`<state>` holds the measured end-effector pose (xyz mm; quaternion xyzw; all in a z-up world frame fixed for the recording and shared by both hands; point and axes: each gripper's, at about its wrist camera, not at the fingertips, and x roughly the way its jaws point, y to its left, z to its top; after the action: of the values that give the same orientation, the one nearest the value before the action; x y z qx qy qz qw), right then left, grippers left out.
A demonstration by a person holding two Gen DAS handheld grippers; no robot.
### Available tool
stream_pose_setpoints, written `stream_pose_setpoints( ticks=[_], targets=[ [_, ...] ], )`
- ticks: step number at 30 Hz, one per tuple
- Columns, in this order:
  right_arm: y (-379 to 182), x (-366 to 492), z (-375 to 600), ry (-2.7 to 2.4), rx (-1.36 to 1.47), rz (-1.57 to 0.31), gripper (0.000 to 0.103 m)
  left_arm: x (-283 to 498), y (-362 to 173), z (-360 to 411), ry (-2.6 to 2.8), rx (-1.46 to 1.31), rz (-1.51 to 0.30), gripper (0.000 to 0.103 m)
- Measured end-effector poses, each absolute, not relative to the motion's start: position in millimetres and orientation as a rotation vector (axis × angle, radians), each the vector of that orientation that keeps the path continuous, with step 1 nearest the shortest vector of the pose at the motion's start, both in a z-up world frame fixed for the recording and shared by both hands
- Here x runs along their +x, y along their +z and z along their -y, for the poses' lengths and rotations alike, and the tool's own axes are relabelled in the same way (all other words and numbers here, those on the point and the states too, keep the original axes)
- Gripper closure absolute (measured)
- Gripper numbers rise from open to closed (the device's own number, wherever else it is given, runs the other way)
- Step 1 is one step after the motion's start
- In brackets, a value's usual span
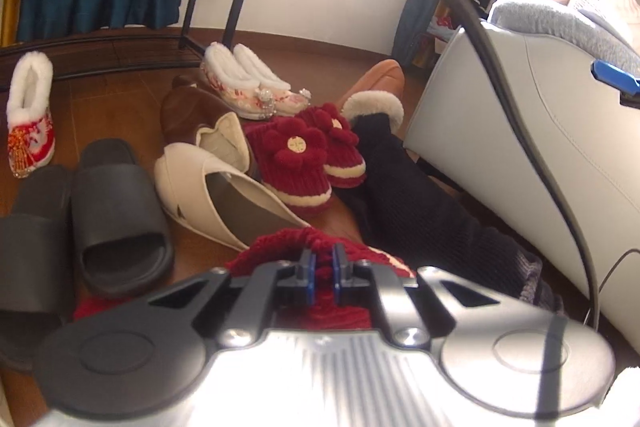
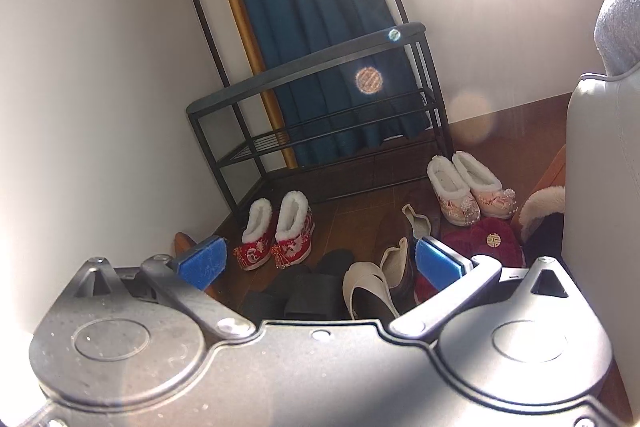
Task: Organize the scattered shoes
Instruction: 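Lower the red slipper beside the black slides and open the left gripper, then move the right gripper onto the red corduroy slipper and close it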
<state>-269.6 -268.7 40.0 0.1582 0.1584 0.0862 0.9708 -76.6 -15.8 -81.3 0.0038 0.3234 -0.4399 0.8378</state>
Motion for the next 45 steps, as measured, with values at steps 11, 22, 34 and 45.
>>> stream_pose_setpoints(
  ticks=[11, 22, 34, 45],
  targets=[
    [19, -244, 259, 0.199, 0.339, -0.387, 0.0, -52, -113, 17, -0.796, 0.076, -0.672, 0.096],
    [5, -221, 254, 0.219, 0.352, -0.44, 0.0, -49, -141, 17, -0.637, 0.084, -0.765, 0.028],
    [23, -199, 253, 0.259, 0.126, -0.453, 0.0, -70, -119, -20, -0.497, 0.146, -0.818, 0.001],
    [-32, -128, 188, 0.61, -0.364, -0.635, 0.0, -125, -46, -79, -0.186, -0.077, -0.514, 0.001]
  ],
)
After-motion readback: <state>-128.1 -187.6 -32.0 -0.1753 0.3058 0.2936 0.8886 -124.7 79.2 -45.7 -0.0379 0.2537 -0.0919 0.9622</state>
